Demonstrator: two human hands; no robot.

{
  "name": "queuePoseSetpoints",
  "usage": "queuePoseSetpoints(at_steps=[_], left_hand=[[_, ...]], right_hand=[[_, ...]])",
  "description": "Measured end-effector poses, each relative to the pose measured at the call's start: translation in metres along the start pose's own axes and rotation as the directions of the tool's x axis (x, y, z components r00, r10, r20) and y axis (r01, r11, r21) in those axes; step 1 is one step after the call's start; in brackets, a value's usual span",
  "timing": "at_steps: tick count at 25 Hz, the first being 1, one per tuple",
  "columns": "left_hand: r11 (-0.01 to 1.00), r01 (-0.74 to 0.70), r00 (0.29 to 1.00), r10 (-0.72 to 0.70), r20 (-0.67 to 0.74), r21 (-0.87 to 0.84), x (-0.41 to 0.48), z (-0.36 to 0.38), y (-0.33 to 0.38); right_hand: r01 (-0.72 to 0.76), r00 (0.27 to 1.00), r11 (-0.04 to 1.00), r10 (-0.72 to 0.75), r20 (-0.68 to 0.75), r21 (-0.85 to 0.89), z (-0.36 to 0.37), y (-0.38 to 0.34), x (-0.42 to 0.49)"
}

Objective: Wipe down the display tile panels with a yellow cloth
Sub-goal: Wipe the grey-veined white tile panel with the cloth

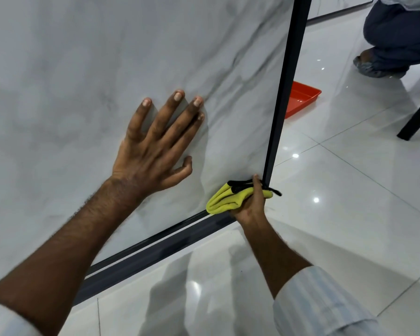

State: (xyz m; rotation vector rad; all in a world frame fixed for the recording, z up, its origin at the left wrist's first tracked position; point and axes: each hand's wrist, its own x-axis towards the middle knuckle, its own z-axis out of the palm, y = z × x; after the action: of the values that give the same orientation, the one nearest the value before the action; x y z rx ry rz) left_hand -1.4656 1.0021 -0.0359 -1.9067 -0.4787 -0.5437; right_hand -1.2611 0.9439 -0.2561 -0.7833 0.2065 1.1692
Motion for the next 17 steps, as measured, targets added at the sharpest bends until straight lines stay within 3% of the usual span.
queuePoseSetpoints(at_steps=[3,5,8,11,14,15,17], left_hand=[[1.0,0.0,1.0,0.001,0.016,-0.025,-0.002,0.002,-0.001],[1.0,-0.021,1.0,0.021,0.007,-0.024,-0.006,0.004,0.002],[0.996,-0.044,0.998,0.046,0.03,-0.077,-0.001,0.0,0.001],[0.943,0.087,0.972,-0.009,0.235,-0.323,0.002,-0.024,-0.003],[0.721,0.291,0.879,0.059,0.474,-0.629,0.036,-0.077,0.004],[0.608,0.39,0.836,0.08,0.543,-0.691,0.056,-0.1,0.002],[0.273,0.67,0.669,0.18,0.721,-0.69,0.111,-0.15,-0.007]], right_hand=[[-0.181,0.974,0.984,0.18,0.135,-0.009,-0.006,0.03,0.001],[-0.216,0.975,0.971,0.22,0.025,-0.097,-0.004,0.035,-0.018],[-0.141,0.988,0.981,0.131,-0.086,-0.133,-0.007,0.01,-0.071],[-0.102,0.976,0.99,0.08,-0.203,-0.1,-0.012,-0.054,-0.133],[0.034,0.948,0.984,-0.088,-0.306,-0.176,0.01,-0.165,-0.217],[0.062,0.935,0.975,-0.132,-0.329,-0.213,0.021,-0.205,-0.248],[0.124,0.92,0.949,-0.22,-0.323,-0.291,0.041,-0.284,-0.306]])
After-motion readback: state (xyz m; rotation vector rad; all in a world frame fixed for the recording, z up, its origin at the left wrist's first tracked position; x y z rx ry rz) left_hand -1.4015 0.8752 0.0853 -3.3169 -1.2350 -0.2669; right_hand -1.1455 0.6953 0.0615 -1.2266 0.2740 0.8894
